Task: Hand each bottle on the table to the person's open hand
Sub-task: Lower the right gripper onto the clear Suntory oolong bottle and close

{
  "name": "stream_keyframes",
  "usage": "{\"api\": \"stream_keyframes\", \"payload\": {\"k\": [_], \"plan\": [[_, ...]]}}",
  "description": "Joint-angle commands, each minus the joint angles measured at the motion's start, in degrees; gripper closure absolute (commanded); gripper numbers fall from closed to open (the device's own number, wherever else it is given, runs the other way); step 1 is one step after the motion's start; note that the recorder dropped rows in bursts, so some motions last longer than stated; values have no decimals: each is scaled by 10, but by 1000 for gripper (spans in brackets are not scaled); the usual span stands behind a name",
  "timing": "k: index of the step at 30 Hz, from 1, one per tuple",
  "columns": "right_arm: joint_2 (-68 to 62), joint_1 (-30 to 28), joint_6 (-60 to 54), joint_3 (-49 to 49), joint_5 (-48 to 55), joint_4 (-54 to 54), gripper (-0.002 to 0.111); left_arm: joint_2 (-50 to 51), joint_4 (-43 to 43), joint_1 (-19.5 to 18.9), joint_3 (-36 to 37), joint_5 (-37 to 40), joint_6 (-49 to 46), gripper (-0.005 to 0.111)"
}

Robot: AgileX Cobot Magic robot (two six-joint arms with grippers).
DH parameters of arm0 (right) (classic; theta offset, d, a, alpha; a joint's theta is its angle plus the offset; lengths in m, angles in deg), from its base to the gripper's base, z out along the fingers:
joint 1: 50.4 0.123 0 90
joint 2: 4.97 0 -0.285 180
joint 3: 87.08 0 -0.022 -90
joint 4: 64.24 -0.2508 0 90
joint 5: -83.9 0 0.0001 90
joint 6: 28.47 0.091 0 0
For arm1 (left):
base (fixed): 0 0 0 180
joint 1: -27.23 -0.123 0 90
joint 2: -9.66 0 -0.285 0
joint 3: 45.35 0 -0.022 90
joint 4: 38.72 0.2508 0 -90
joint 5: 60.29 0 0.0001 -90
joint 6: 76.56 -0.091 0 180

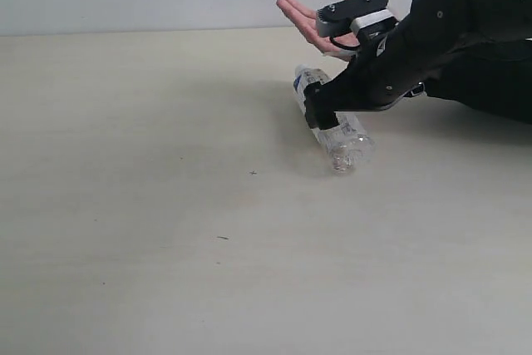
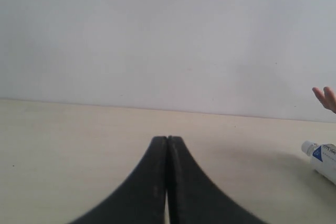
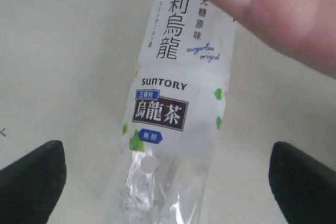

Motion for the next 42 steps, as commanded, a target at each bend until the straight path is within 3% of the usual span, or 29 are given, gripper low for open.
{"api": "stream_keyframes", "payload": {"k": [1, 28, 32, 42], "plan": [[-20, -1, -19, -6, -36, 2, 9, -4, -2, 2, 0, 1, -3, 107], [-70, -1, -18, -6, -64, 2, 12, -4, -2, 2, 0, 1, -3, 107], [-70, -1, -18, -6, -62, 2, 24, -4, -2, 2, 0, 1, -3, 107], [-68, -1, -18, -6, -42, -4, 79, -4, -2, 2, 0, 1, -3, 107]]}}
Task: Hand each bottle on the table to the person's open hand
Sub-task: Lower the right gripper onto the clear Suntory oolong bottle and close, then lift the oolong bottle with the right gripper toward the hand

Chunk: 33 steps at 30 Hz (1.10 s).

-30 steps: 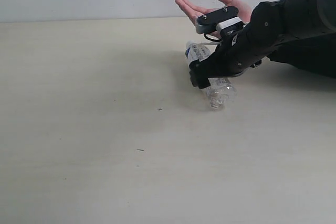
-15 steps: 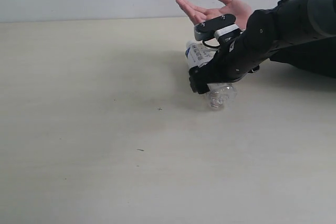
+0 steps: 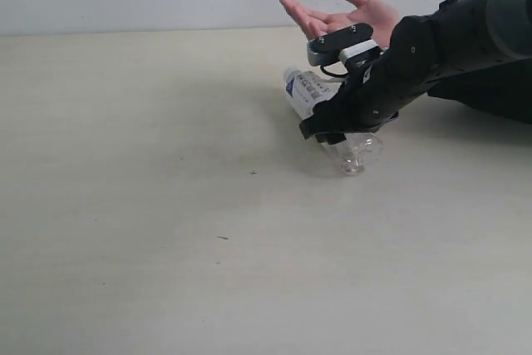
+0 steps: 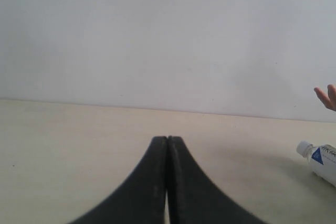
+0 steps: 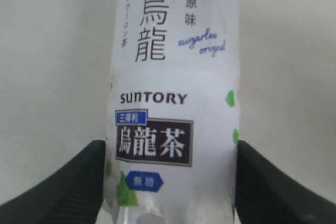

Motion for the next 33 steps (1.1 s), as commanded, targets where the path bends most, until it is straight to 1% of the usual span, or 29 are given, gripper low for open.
{"api": "stream_keyframes", "payload": {"k": [1, 3, 4, 5, 11, 16, 21, 27, 29, 33], "plan": [[3, -1, -4, -4, 16, -2, 85, -4, -2, 2, 0, 1, -3, 107], [6, -1, -3, -4, 21, -2, 100, -4, -2, 2, 0, 1, -3, 107], [9, -1, -3, -4, 25, -2, 105, -4, -2, 2, 0, 1, -3, 107], [12, -1, -3, -4, 30, -2, 108, -4, -2, 2, 0, 1, -3, 107], [59, -1, 13, -4, 78, -14, 108, -4, -2, 2, 0, 1, -3, 107], [102, -1, 9, -4, 144, -37, 108, -4, -2, 2, 0, 1, -3, 107], [141, -1, -18, -4, 236, -40, 108, -4, -2, 2, 0, 1, -3, 107], [195, -1, -85, -3, 313, -98, 108, -4, -2, 2, 0, 1, -3, 107], [232, -1, -90, -3, 331, -101, 108, -4, -2, 2, 0, 1, -3, 107], [324, -1, -103, -3, 336, -98, 108, -4, -2, 2, 0, 1, -3, 107]]}}
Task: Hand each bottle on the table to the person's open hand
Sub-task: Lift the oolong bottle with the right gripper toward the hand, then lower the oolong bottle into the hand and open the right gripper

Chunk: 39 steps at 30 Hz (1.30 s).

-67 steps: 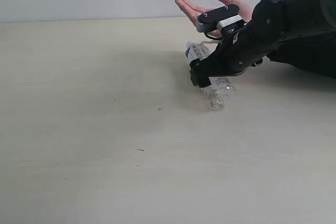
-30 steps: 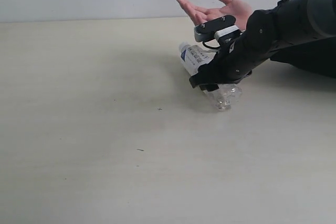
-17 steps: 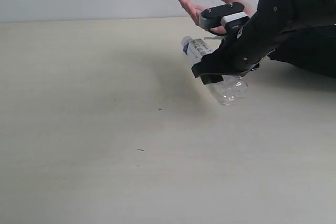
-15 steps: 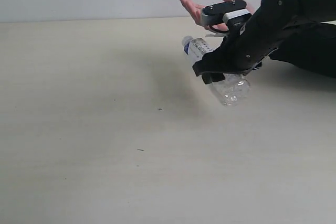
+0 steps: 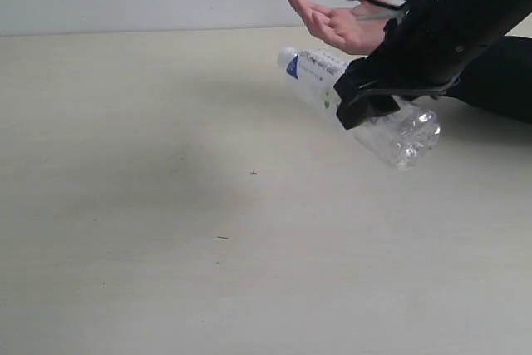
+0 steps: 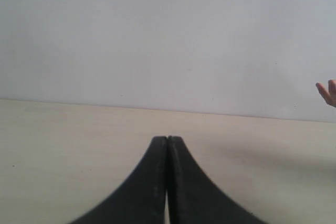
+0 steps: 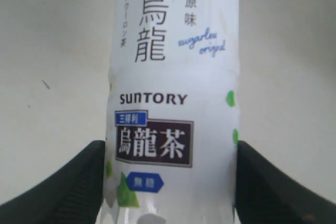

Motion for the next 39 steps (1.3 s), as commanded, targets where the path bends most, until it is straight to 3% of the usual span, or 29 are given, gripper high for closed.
{"api": "stream_keyframes", "payload": {"k": [1, 5, 10, 18, 30, 32, 35, 39], "plan": [[89, -1, -18, -2, 5, 3, 108, -4, -2, 2, 0, 1, -3, 107], [139, -4, 19, -2, -78, 42, 108, -4, -2, 2, 0, 1, -3, 107], [58, -5, 141, -5, -187, 129, 108, -4, -2, 2, 0, 1, -3, 107], [-141, -5, 197, -118, -175, 129, 108, -4, -2, 2, 0, 1, -3, 107], [-208, -5, 204, -187, -101, 133, 108, -4, -2, 2, 0, 1, -3, 107], [-208, -5, 204, -187, -102, 133, 103, -4, -2, 2, 0, 1, -3, 107], [-208, -5, 204, -187, -105, 133, 88, -4, -2, 2, 0, 1, -3, 107], [-208, -5, 204, -187, -108, 133, 55, -4, -2, 2, 0, 1, -3, 107]]}}
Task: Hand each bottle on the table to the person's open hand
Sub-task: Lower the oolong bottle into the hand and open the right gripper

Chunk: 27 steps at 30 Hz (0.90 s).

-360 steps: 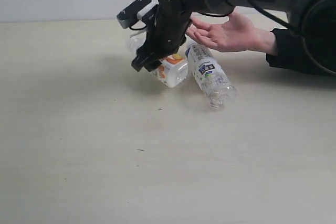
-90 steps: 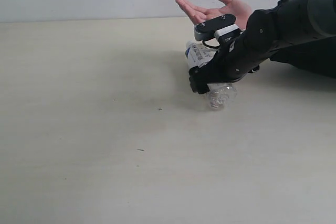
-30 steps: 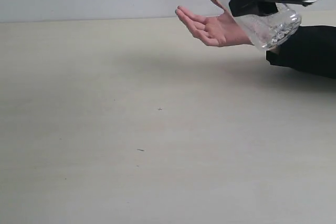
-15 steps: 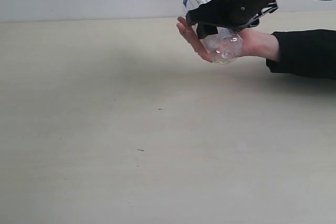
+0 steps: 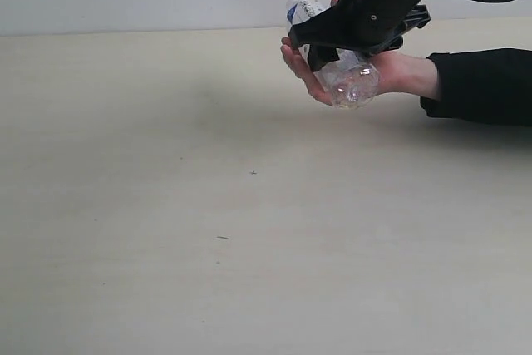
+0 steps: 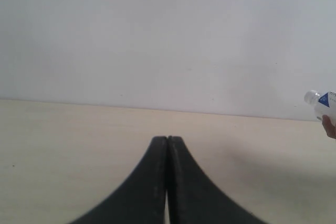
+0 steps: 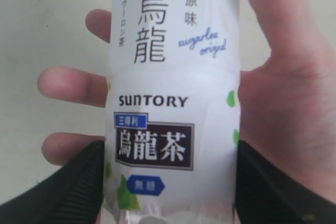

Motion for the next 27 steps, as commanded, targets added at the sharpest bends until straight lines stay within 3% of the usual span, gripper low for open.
{"api": "stream_keyframes", "payload": {"k": [1, 5, 9, 20, 27], "plan": [[0, -3, 1, -4, -2, 5, 46, -4, -2, 2, 0, 1, -3, 107], [1, 1, 1, -4, -4, 6, 18, -4, -2, 2, 0, 1, -3, 107], [1, 1, 0, -4, -5, 11, 4, -4, -2, 2, 0, 1, -3, 107], [81, 0, 0, -20, 47, 11, 4, -4, -2, 2, 0, 1, -3, 107], [186, -2, 48, -1, 58, 74, 5, -4, -2, 2, 0, 1, -3, 107]]}}
